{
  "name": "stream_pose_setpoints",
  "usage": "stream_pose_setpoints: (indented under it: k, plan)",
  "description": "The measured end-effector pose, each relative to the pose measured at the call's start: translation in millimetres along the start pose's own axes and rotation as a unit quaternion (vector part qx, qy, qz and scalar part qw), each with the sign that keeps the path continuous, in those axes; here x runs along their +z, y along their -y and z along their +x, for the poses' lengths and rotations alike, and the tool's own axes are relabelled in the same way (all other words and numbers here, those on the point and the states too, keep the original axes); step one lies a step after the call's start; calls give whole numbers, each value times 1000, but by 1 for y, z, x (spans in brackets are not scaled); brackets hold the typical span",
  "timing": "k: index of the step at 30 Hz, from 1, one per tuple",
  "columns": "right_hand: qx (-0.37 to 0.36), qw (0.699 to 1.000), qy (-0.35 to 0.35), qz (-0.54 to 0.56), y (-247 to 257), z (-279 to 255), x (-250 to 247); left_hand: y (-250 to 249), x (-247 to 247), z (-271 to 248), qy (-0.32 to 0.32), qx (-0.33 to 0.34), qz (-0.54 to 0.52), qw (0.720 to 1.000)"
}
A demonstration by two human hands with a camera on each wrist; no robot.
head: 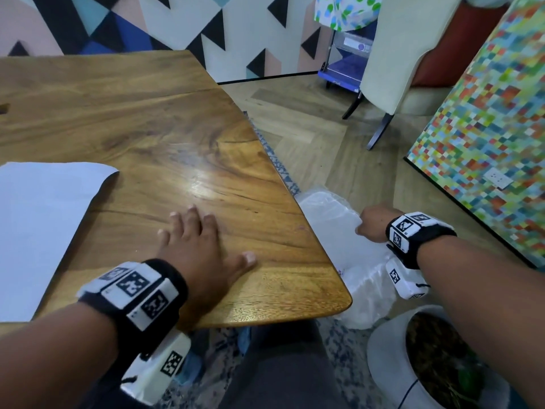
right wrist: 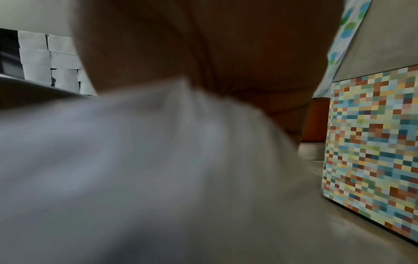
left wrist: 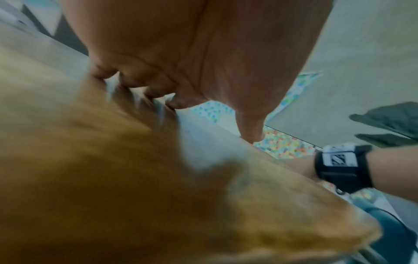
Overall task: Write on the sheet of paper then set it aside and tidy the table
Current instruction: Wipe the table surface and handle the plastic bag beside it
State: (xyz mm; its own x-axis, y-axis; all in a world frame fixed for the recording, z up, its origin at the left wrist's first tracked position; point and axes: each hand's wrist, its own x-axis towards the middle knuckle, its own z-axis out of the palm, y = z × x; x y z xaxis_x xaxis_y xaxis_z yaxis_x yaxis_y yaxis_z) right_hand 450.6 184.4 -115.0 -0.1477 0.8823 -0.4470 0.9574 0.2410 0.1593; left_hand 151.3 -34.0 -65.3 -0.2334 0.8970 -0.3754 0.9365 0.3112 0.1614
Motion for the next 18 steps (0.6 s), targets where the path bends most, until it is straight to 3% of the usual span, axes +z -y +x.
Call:
stream_pose_setpoints:
  k: [7,13,15,18]
  plan:
    - [2,1000,4,13,-3,1,-1,-108,24,-7,37,135,51,989]
    - [-8,1000,4,1,-3,4,2,-159,25,-10,81,249,-60,963]
    - [-15,1000,-1,-7,-4,4,1,-150,15,-10,66,245,-92,963]
    - [-14,1000,-12,-4,-6,2,2,-112,-6,-3,23,165,-82,983]
